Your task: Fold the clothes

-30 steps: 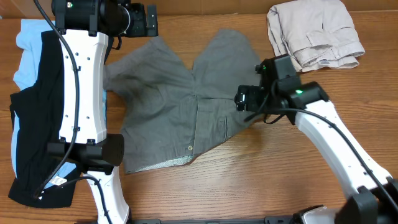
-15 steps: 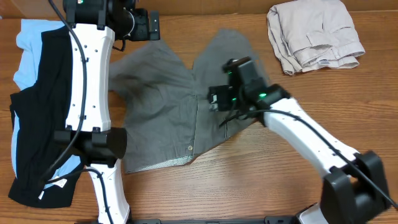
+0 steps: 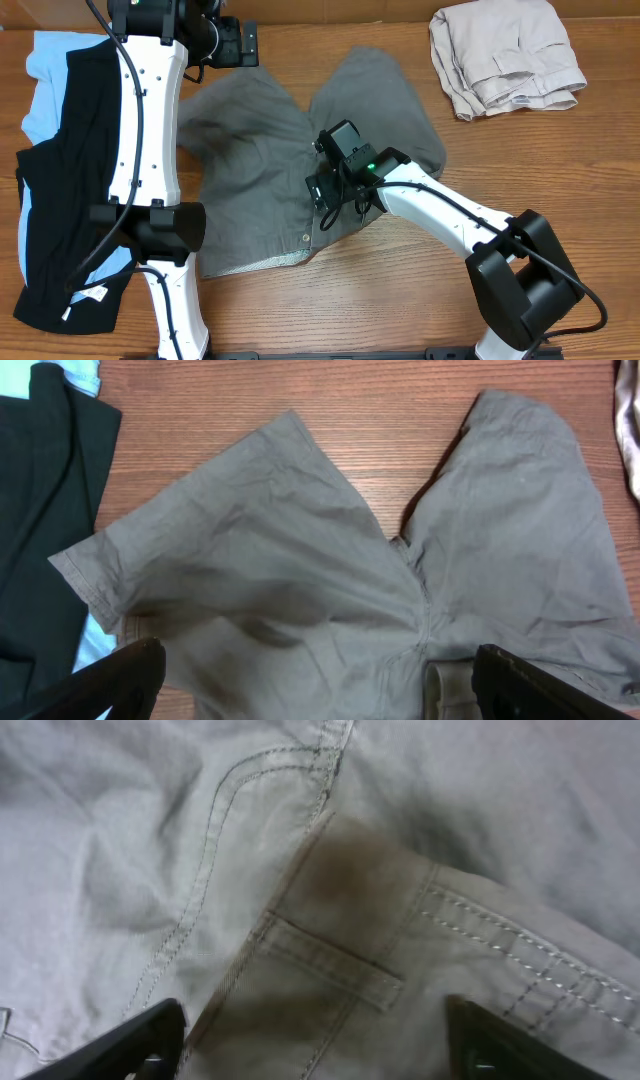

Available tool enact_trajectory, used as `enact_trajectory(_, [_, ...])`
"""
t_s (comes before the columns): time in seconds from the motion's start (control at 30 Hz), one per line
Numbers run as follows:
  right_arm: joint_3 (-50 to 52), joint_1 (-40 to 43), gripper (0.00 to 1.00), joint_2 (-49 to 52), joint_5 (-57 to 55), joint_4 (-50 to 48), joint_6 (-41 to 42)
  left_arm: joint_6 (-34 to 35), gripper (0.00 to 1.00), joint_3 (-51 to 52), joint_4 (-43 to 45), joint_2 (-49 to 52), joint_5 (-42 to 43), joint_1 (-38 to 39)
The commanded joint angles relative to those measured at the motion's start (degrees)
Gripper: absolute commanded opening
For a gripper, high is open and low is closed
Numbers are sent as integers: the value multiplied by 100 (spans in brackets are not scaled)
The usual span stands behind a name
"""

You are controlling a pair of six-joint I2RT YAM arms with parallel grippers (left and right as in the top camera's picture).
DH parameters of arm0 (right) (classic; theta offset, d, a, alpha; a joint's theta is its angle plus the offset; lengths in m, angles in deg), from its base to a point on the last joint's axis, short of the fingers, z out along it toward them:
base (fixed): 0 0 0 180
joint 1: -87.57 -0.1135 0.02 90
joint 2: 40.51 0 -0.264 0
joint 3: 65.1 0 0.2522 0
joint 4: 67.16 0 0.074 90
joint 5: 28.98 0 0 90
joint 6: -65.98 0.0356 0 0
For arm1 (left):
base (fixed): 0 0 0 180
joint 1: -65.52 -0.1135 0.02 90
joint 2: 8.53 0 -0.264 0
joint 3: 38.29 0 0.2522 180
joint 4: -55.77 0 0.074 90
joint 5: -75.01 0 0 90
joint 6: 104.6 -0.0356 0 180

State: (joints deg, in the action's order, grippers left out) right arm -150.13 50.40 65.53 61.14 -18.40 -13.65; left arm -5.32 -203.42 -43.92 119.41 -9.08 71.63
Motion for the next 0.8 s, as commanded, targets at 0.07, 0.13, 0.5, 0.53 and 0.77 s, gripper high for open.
enact_trajectory(0.07, [-186,-11,78,57,-601,378,50,-46,100,26,-42,107,-55,-13])
enact_trajectory(0.13, [-186,-11,78,140,-828,599,175,-46,100,26,-76,107,-55,-13])
enact_trajectory(0.5, [-175,398,78,328,-951,1792,1572,-46,100,24,-205,107,-55,-13])
enact_trajectory(0.53, [-175,457,78,328,-951,1908,1672,-46,100,26,-205,107,-55,-13])
enact_trajectory(0.77, [-155,1019,80,328,-817,2483,1993,-48,100,26,-210,107,-55,-9])
